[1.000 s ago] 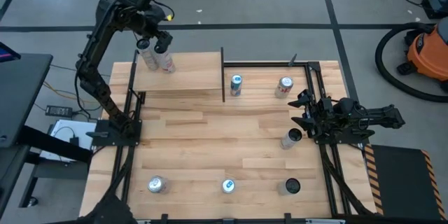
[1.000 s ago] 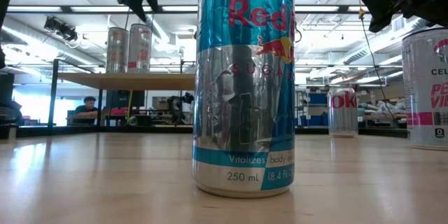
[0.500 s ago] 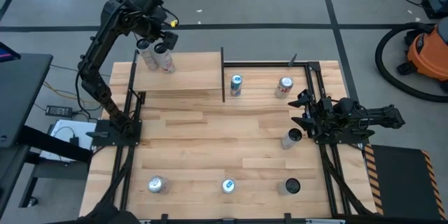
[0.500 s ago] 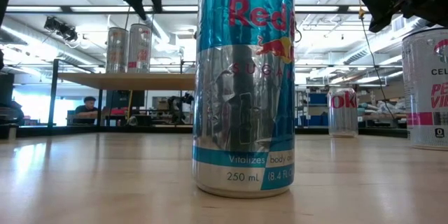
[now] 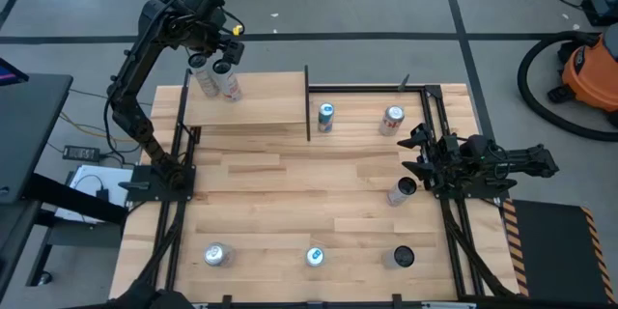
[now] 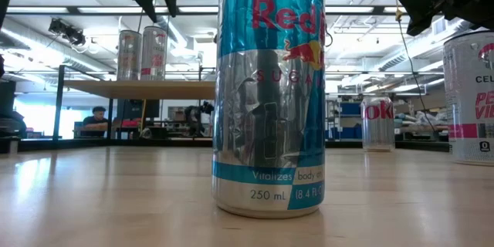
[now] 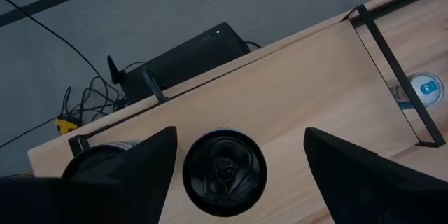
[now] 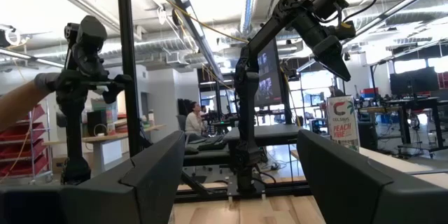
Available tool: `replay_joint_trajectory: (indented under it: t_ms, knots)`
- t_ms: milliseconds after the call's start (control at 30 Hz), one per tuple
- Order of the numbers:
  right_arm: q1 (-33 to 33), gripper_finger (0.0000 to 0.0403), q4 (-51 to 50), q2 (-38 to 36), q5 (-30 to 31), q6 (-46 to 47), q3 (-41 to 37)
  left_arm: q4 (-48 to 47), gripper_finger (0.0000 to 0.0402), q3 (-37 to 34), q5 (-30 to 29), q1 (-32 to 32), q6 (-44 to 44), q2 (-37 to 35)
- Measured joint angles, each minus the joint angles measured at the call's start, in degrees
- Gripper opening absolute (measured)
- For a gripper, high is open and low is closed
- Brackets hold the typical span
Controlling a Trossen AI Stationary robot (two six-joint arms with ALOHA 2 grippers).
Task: Place canned beverage on shelf
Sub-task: Put the left white-pink soda can on the shelf
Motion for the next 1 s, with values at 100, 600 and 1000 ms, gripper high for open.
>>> replay_joint_trajectory:
  t_ms: [100, 600, 1000]
  knots:
    - [0.0, 0.0285, 0.0, 0.0, 0.0, 0.0, 0.0, 0.1, 0.0314, -2.2, 0.8, -0.3, 0.4, -0.6]
    - [0.0, 0.0285, 0.0, 0.0, 0.0, 0.0, 0.0, 0.0, 0.0314, -13.5, 1.5, 0.0, 1.7, -12.0]
    - [0.0, 0.0285, 0.0, 0.0, 0.0, 0.0, 0.0, 0.0, 0.0314, -13.6, 2.3, 0.0, 1.6, -6.6]
